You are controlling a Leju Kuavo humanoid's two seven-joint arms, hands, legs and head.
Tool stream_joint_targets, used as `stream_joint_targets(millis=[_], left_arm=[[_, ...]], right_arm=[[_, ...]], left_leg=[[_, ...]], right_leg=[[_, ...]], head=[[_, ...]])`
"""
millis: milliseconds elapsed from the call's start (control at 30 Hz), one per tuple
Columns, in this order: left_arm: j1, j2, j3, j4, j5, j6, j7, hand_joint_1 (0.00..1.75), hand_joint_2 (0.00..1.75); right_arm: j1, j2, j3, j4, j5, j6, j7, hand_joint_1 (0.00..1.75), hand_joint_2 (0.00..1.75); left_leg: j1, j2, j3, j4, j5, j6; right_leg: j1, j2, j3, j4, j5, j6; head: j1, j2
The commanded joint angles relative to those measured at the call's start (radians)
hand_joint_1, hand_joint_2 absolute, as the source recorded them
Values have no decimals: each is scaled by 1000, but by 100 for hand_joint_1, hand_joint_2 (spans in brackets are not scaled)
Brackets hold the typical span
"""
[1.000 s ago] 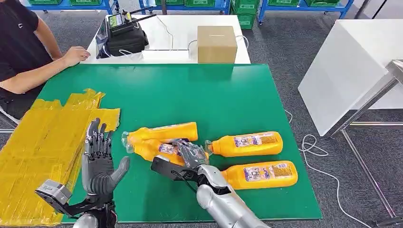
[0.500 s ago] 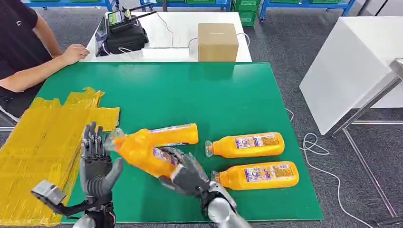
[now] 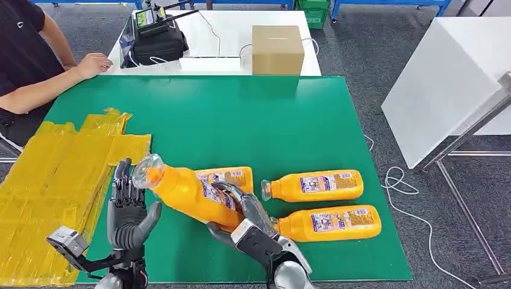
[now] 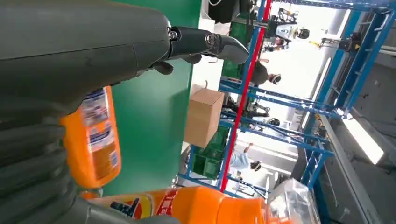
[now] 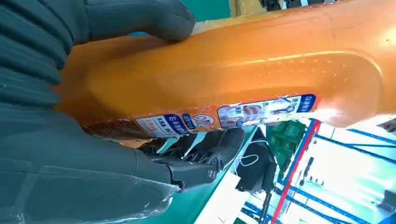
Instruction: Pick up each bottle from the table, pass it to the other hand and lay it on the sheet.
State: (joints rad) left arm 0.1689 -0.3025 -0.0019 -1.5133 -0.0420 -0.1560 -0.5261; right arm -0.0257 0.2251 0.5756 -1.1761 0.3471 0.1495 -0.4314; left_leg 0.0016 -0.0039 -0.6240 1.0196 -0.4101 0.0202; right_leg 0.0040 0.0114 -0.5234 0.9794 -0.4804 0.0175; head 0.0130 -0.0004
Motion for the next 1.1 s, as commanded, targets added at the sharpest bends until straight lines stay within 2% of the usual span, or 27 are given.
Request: stream_joint_targets(millis=[33, 133, 300, 500, 633, 1100], left_arm=[[-36, 22, 9, 62, -5, -5, 4, 0, 175], [-36, 22, 9, 62, -5, -5, 4, 0, 175], [-41, 30, -10, 79, 8, -34, 6, 0, 175], [-54, 75, -86, 135, 154, -224, -1, 0, 175], [-64, 84, -92, 154, 179, -237, -6, 0, 175], [-68, 82, -79, 159, 185, -239, -4, 0, 175]], right_arm=[[-21, -39, 4, -2, 8, -5, -6, 175, 175], [-21, -39, 4, -2, 8, -5, -6, 175, 175], [-28, -33, -19, 2, 4, -8, -8, 175, 175], [-97, -7, -74, 65, -1, -23, -6, 175, 175], [-125, 8, -67, 92, 0, -21, -10, 175, 175], [-149, 28, -28, 127, 8, -20, -9, 175, 175]], left_leg=[[-1, -1, 1, -1, 0, -1], [-1, -1, 3, -2, 0, -1], [-1, -1, 1, -2, 0, -1], [-1, 0, 1, -2, 1, -1], [-2, 1, 3, -3, 0, -1], [-1, 0, 0, -1, 1, -1]], right_leg=[[-1, -1, 1, -1, 0, 0], [-1, -2, 3, -2, 0, 0], [-1, -2, -3, -1, 0, 0], [-1, -1, -3, -1, 0, 0], [-1, -1, 4, -2, 0, 0], [-1, 0, 2, -1, 0, 0]], head=[[0, 0], [0, 0], [0, 0], [0, 0], [0, 0], [0, 0]])
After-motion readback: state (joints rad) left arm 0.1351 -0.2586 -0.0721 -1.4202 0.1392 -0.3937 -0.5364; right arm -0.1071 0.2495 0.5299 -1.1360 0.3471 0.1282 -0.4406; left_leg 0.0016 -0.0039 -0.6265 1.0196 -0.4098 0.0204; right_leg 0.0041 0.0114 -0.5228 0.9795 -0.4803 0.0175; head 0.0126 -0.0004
